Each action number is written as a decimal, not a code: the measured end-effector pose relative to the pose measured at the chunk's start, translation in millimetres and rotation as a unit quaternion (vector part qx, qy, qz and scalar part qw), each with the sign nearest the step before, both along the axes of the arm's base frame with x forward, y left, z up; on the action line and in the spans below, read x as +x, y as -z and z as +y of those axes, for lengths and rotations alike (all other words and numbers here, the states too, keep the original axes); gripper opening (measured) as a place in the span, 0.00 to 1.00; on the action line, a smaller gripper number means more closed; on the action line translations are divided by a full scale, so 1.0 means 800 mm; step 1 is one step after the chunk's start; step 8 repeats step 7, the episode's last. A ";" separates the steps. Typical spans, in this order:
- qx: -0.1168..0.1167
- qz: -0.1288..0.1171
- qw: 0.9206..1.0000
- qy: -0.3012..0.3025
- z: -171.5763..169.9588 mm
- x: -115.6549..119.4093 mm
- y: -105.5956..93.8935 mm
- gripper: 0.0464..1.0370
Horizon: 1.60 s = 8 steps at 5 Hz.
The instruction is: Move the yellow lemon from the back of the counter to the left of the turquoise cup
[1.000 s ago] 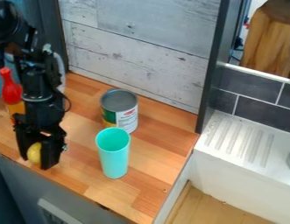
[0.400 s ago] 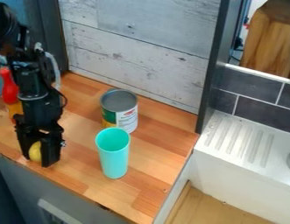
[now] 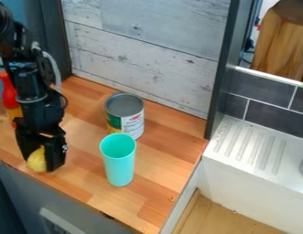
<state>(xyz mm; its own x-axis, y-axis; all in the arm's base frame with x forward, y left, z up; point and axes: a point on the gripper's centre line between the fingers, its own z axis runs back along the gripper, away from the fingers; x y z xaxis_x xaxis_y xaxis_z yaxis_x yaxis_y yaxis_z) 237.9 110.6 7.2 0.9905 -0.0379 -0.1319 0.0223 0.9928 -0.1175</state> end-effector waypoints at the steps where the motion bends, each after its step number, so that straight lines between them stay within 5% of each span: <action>1: 0.008 -0.049 0.999 0.015 0.011 0.019 -0.035 0.95; 2: 0.022 -0.103 0.994 0.036 0.012 0.034 -0.085 0.95; 3: 0.010 -0.181 0.981 0.064 -0.004 0.044 -0.153 0.95; 4: -0.018 -0.201 0.972 0.120 -0.040 0.044 -0.187 0.95; 6: -0.027 -0.153 0.963 0.220 -0.125 0.053 -0.172 0.95; 8: -0.012 -0.135 0.965 0.227 -0.131 0.051 -0.168 0.95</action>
